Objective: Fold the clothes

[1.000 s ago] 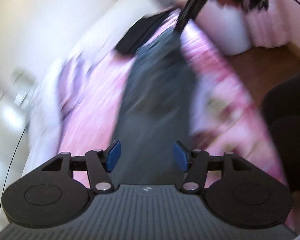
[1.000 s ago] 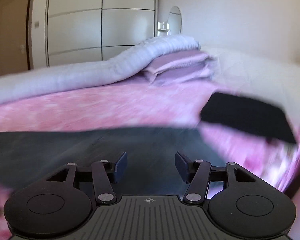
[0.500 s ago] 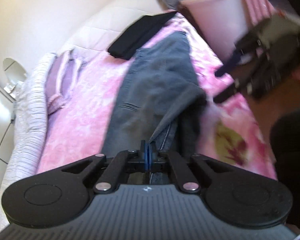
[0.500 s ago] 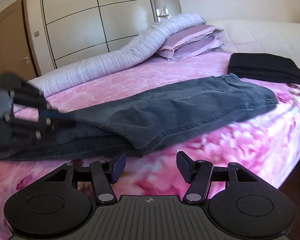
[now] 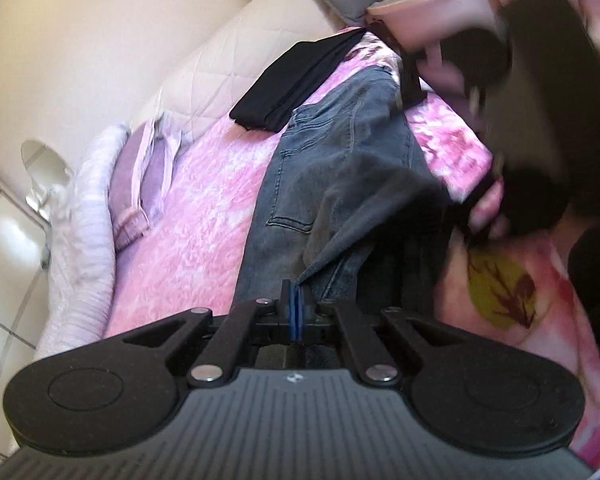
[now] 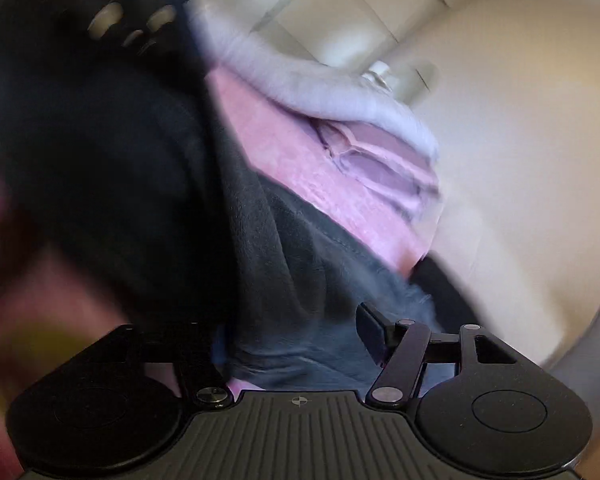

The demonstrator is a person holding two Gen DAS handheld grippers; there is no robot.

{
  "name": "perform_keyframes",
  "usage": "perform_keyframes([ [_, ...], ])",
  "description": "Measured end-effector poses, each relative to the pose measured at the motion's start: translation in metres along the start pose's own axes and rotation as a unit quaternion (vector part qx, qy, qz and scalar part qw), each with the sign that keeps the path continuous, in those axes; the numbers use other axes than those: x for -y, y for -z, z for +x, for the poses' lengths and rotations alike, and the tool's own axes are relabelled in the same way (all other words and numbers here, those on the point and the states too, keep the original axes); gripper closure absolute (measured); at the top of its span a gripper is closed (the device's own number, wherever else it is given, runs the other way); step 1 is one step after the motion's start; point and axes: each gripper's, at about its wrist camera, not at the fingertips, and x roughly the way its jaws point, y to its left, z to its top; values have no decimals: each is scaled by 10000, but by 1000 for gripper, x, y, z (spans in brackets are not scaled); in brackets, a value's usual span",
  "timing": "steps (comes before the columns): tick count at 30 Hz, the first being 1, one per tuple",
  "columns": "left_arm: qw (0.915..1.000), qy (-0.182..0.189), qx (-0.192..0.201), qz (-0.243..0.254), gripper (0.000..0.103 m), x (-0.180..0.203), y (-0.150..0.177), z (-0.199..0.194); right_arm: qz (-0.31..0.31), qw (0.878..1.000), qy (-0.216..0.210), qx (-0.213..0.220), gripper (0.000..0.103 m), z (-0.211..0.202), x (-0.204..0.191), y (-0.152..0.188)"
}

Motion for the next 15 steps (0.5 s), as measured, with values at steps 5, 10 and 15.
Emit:
perform_keyframes([
  [5, 9948, -71, 97, 1010, 101, 47, 14, 6, -195, 9996, -56, -208, 40, -20, -1, 10],
  [10, 9854, 60, -41, 1699, 101, 86, 37, 5, -281, 9987, -176, -395, 40, -37, 0, 22],
  [15, 9881, 7, -91, 1535, 101, 91, 47, -9, 400, 9963, -644, -404, 39, -54, 14, 30],
])
